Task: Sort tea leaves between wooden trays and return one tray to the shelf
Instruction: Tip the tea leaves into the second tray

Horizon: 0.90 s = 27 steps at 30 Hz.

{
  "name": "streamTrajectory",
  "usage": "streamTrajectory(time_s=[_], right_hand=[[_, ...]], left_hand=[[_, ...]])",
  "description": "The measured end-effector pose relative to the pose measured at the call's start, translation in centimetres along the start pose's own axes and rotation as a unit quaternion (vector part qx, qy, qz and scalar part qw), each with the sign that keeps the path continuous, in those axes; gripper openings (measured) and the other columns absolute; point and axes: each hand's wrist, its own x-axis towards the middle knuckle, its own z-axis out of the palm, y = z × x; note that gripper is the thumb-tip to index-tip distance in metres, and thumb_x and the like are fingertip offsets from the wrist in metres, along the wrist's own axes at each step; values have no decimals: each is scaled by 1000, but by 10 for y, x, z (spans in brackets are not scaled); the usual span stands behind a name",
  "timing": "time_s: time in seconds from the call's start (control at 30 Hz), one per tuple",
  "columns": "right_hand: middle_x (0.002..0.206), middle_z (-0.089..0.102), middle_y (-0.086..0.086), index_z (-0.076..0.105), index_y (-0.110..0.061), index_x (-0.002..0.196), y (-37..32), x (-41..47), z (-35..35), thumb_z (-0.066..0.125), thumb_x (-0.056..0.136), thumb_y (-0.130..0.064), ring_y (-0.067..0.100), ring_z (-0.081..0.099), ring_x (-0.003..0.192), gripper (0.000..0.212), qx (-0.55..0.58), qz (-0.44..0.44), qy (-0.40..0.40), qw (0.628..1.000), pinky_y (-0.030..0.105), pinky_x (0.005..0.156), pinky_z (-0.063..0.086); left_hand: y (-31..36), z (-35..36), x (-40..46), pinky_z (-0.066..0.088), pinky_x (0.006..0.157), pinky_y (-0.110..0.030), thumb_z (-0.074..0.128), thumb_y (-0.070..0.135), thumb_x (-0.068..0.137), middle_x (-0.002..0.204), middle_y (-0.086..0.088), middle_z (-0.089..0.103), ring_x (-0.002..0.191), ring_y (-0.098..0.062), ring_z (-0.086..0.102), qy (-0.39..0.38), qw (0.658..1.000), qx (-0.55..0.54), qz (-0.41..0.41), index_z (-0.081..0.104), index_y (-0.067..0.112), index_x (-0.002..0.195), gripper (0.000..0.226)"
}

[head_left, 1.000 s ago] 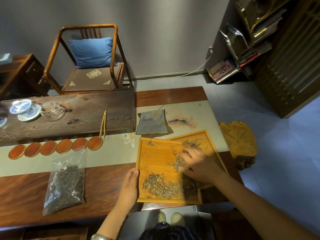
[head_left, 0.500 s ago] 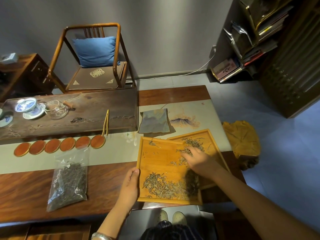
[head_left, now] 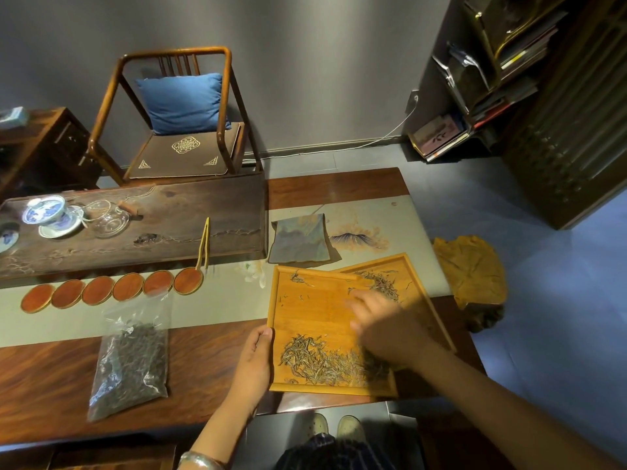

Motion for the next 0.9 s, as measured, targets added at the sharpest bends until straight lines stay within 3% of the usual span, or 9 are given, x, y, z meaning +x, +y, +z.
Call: streamTrajectory(time_s=[0.1,0.2,0.3,0.43,0.6,0.73,0.8,0.9], right_hand=[[131,58,9,53,-22,129,-37,-1,9,44,90,-44,24,56,118,45,116,-24,-47,992,38,93,48],[131,58,9,56,-29,126,-62,0,27,60,86,-43,24,54,120,43,144,-118,-15,982,37,98,44],[129,60,6,57,-31,122,-67,1,36,62,84,-38,22,55,117,39,141,-144,9,979,35,98,47],[124,62,10,58,-22,119,-52,1,37,61,86,-24,25,60,110,33,133,-127,1,983,35,86,55],[123,63,12,59,-18,123,-29,1,34,74,79,-19,24,64,106,46,79,-78,-38,993,30,77,59],[122,64,15,62,-13,121,-8,5,33,72,81,-15,23,65,105,42,9,-55,-40,998,30,82,58],[117,66,16,64,-10,117,3,7,32,73,80,-13,24,66,103,38,-7,-39,-24,999,31,83,58],[104,69,15,69,-7,107,19,9,26,76,75,-8,21,69,88,33,-24,-22,-14,999,26,70,58]], left_hand=[[3,4,0,43,65,-20,39,26,102,90,-1,69,78,-7,66,-2,1000,-6,0,61,20,98,23],[4,6,0,43,67,-19,39,23,102,92,-2,69,80,-7,65,-8,1000,-18,-2,62,15,102,25],[6,6,-1,42,68,-18,38,22,102,95,0,68,85,-6,63,-6,1000,-21,-2,62,15,105,25],[6,5,-2,42,69,-18,38,23,102,98,0,68,88,-7,63,-9,1000,-15,-3,61,15,107,24],[4,2,-5,43,68,-21,38,28,102,98,0,68,89,-10,64,-19,1000,1,-10,60,17,107,25],[5,0,-7,43,69,-21,38,29,102,99,1,67,92,-10,64,-24,1000,9,-7,59,22,104,23],[6,0,-8,43,69,-21,38,29,102,97,2,68,90,-10,65,-25,1000,9,-4,60,22,101,23],[5,-1,-8,44,71,-22,38,29,102,97,0,69,91,-13,65,-25,1000,8,-6,61,21,102,24]])
